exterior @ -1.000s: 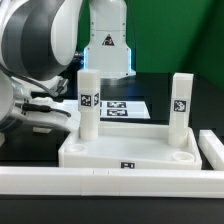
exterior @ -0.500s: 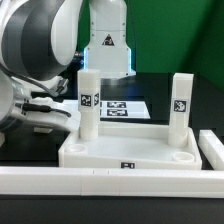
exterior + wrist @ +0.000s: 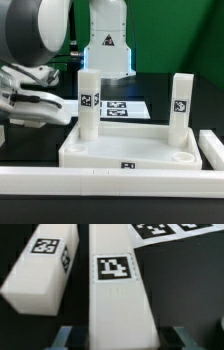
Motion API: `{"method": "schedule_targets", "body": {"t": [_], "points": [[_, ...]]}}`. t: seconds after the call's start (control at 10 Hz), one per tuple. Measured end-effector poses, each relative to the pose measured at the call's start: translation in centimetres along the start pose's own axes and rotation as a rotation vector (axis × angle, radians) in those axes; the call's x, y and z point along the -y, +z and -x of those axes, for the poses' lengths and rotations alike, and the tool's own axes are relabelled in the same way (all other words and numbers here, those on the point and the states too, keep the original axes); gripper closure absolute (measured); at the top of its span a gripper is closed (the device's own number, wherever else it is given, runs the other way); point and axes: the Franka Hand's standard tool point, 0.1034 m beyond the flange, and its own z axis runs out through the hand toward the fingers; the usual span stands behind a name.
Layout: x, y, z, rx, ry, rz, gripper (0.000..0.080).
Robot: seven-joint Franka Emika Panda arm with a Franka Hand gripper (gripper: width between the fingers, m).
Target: Assemble desk
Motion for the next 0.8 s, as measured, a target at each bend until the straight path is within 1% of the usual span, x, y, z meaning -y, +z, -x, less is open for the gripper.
{"method": "schedule_targets", "body": {"t": [0.1, 0.2, 0.3, 0.5, 0.6, 0.8], "points": [[0.4, -1.7, 0.4, -0.025, -0.01, 0.012, 0.0508], [0.8, -3.3, 1.2, -0.022, -0.014, 0.02, 0.0508], [1.2, -4.6, 1.8, -0.022, -0.002, 0.021, 0.0508], [1.2, -4.8, 1.3, -0.041, 0.002, 0.025, 0.0508], [1.2, -5.2, 0.8, -0.077, 0.0, 0.029, 0.0508], [1.1, -5.3, 0.8, -0.08, 0.0, 0.027, 0.0508]]}}
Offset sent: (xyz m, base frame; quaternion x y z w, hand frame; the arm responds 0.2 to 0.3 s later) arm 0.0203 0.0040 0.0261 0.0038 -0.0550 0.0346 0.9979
